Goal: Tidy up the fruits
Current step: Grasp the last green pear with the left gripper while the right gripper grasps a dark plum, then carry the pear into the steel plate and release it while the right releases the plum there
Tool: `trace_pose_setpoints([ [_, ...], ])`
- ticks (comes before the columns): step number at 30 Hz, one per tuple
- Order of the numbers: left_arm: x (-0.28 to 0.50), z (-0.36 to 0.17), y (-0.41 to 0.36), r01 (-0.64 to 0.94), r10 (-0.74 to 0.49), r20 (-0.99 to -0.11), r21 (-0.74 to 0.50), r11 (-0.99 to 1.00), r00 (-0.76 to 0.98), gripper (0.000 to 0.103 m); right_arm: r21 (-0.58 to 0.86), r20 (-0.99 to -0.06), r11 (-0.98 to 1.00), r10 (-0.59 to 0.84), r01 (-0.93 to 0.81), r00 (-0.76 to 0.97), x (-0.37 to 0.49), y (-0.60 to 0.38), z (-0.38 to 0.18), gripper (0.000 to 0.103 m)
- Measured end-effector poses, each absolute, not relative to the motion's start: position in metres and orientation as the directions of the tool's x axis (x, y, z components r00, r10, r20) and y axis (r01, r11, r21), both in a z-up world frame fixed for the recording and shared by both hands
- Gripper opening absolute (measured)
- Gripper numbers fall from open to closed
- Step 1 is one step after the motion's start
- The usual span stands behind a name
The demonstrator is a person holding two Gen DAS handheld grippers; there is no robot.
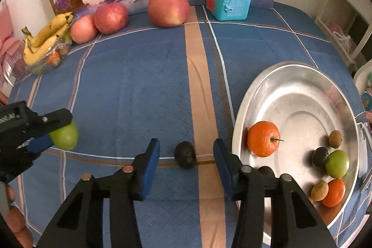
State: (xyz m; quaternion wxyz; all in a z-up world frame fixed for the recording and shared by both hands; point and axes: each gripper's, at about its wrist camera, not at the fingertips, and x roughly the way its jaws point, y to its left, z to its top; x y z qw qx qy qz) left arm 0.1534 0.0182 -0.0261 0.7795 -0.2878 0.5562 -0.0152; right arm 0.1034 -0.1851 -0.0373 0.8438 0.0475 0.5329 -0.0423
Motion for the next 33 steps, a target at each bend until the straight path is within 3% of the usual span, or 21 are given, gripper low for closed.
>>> trace_pose_setpoints([
  [3,0.153,-0.026,0.020,-0.301,-0.350,-0.856,-0.472,0.828,0.381,0.043,0.026,-0.910,0.993,-0.025,0.117,0.415,0.104,-0.183,-0.041,0.040],
  [11,0.152,-0.025,0.026,-0.310,-0.353,-0.852,-0.480,0.820,0.386,0.043,-0.004,-0.912,0.993,-0.053,0.118,0.407,0.106,-0.178,-0.046,0.021],
  [33,0.148,0.006,0.024,-0.297,-0.330,-0.830,-0.487,0.821,0.449,0.043,0.076,-0.866,0.997,0.054,0.025,0.498,0.096,-0.152,0.001,0.020],
])
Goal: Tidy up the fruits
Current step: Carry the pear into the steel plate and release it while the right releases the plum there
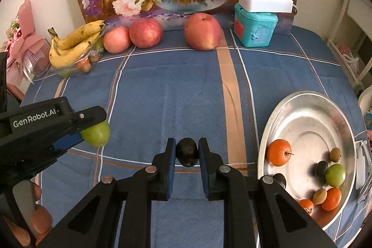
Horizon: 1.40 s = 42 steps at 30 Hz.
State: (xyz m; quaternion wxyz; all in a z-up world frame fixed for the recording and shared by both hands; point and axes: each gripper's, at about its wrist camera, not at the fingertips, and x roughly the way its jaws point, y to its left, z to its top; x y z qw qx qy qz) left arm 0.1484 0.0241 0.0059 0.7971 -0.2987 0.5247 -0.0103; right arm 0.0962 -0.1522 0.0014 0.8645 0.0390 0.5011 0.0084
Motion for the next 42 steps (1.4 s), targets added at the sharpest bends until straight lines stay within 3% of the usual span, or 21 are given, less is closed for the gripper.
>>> trace_pose_setpoints([
  [10,0.145,0.014,-0.006,-0.240,-0.344,-0.826,-0.481,0.843,0.447,0.043,0.112,-0.867,0.992,0.070,0.056,0.493,0.090,-0.175,0.001,0.020],
  [17,0.138,0.020,-0.052,-0.144,-0.367,-0.826,-0.464,0.874,0.428,0.043,0.103,-0.872,0.978,0.001,0.181,0.489,0.083,-0.226,0.003,0.020],
  [27,0.127,0.014,-0.144,0.077,-0.497,-0.801,-0.503,0.861,0.334,0.043,0.075,-0.890,0.919,-0.114,0.387,0.442,0.063,-0.315,0.001,0.020],
  [32,0.125,-0.007,-0.168,0.088,-0.520,-0.816,-0.516,0.852,0.251,0.043,0.086,-0.906,0.911,-0.097,0.404,0.411,0.056,-0.333,-0.006,0.020],
  [35,0.121,-0.007,-0.174,0.104,-0.533,-0.808,-0.525,0.845,0.251,0.045,0.089,-0.912,0.908,-0.091,0.409,0.399,0.053,-0.338,-0.009,0.020],
  [38,0.121,-0.002,-0.176,0.105,-0.543,-0.800,-0.535,0.838,0.257,0.058,0.103,-0.914,0.905,-0.077,0.413,0.398,0.051,-0.342,-0.010,0.022],
  [42,0.117,0.005,-0.170,0.111,-0.530,-0.802,-0.521,0.846,0.275,0.059,0.103,-0.912,0.907,-0.079,0.409,0.404,0.048,-0.343,-0.006,0.028],
])
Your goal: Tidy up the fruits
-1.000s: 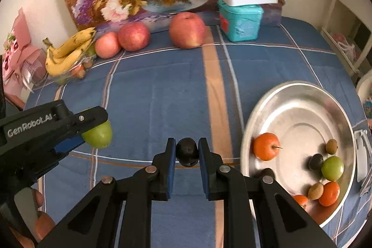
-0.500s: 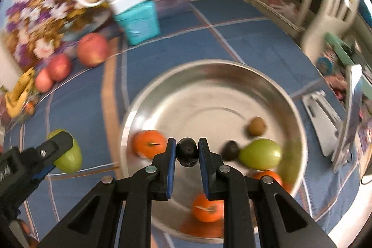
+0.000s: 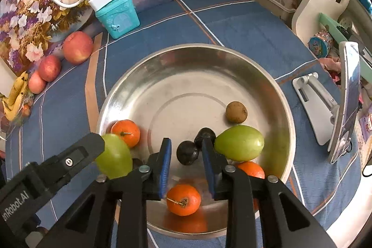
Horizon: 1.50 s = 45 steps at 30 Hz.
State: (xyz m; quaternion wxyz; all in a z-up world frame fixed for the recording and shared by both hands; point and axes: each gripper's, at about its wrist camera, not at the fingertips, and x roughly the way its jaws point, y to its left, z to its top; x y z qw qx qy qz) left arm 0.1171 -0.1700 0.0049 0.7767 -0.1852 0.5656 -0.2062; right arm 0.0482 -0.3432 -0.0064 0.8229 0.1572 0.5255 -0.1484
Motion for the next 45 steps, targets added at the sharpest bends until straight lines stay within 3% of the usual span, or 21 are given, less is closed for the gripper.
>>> trace_pose_setpoints([
  [3,0.116,0.006,-0.158,0.077,-0.514,-0.810,-0.515,0.854,0.282,0.060,0.096,-0.909,0.907,-0.088,0.409,0.407,0.044,-0.342,-0.003,0.028],
  [4,0.116,0.006,-0.154,0.066,-0.500,-0.816,-0.505,0.861,0.289,0.065,0.092,-0.908,0.909,-0.091,0.407,0.408,0.042,-0.341,-0.001,0.029],
  [5,0.115,0.008,-0.148,0.048,-0.473,-0.827,-0.482,0.875,0.303,0.069,0.089,-0.907,0.911,-0.093,0.403,0.410,0.040,-0.340,0.000,0.034],
  [6,0.114,0.009,-0.141,0.028,-0.441,-0.839,-0.457,0.889,0.319,0.076,0.086,-0.906,0.913,-0.095,0.398,0.412,0.038,-0.338,0.001,0.046],
  [8,0.112,0.012,-0.128,0.002,-0.393,-0.855,-0.417,0.909,0.338,0.080,0.080,-0.905,0.917,-0.097,0.390,0.414,0.035,-0.334,0.002,0.063],
  [11,0.105,0.015,-0.110,-0.025,-0.334,-0.867,-0.368,0.929,0.370,0.095,0.065,-0.904,0.928,-0.101,0.366,0.415,0.029,-0.324,0.001,0.069],
  [12,0.101,0.016,-0.103,-0.036,-0.305,-0.871,-0.345,0.938,0.385,0.103,0.061,-0.904,0.931,-0.101,0.359,0.416,0.027,-0.321,0.001,0.077],
  [14,0.093,0.016,-0.090,-0.046,-0.237,-0.880,-0.280,0.959,0.412,0.103,0.055,-0.898,0.936,-0.105,0.347,0.427,0.022,-0.314,0.000,0.087],
  [23,0.060,0.006,-0.060,-0.078,-0.020,-0.903,-0.059,0.995,0.429,0.103,0.021,-0.864,0.964,-0.117,0.267,0.490,0.001,-0.278,0.003,0.090],
  [35,0.024,0.016,-0.059,-0.099,0.128,-0.888,0.093,0.991,0.442,0.103,-0.037,-0.860,0.980,-0.132,0.198,0.493,-0.024,-0.249,0.005,0.090],
  [45,0.025,0.007,-0.056,-0.098,0.127,-0.916,0.097,0.990,0.380,0.103,-0.038,-0.863,0.979,-0.132,0.199,0.488,-0.023,-0.251,0.003,0.090],
])
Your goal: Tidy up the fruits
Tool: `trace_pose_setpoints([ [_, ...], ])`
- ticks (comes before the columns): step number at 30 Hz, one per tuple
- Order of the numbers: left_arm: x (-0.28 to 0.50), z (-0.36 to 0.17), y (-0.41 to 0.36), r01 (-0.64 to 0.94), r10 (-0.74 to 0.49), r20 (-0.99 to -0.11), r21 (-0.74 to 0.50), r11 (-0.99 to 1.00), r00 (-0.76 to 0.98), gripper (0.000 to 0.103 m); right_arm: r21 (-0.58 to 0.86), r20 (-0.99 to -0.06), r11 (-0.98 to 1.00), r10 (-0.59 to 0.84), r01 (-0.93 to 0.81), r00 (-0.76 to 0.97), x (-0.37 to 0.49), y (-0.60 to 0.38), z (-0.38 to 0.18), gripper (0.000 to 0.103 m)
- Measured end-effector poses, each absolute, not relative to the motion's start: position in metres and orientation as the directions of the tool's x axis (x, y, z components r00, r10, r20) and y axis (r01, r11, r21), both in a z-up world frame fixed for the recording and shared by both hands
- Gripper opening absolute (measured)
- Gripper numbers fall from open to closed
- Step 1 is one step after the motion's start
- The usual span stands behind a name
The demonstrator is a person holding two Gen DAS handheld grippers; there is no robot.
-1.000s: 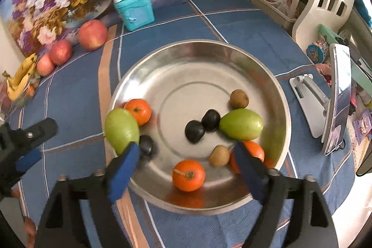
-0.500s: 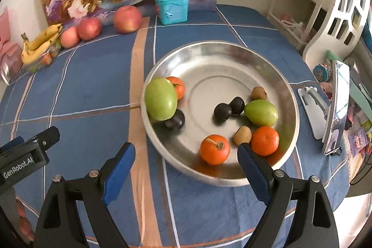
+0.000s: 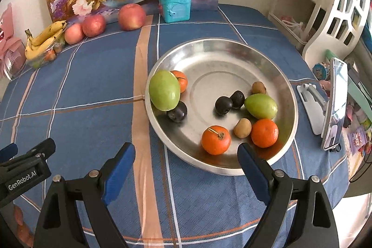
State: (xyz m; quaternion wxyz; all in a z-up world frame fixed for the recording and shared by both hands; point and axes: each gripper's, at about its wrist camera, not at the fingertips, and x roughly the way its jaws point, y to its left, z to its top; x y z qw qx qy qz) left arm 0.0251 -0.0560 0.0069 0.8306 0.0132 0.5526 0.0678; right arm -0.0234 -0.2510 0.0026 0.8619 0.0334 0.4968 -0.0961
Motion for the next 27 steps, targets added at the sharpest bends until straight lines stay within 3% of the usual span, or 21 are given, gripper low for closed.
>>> trace_pose_setpoints([
  [27,0.030,-0.011,-0.056,-0.102,0.123,-0.950,0.097,0.990,0.288,0.103,-0.050,-0.871,0.979,-0.139,0.198,0.471,-0.017,-0.254,-0.002,0.090],
])
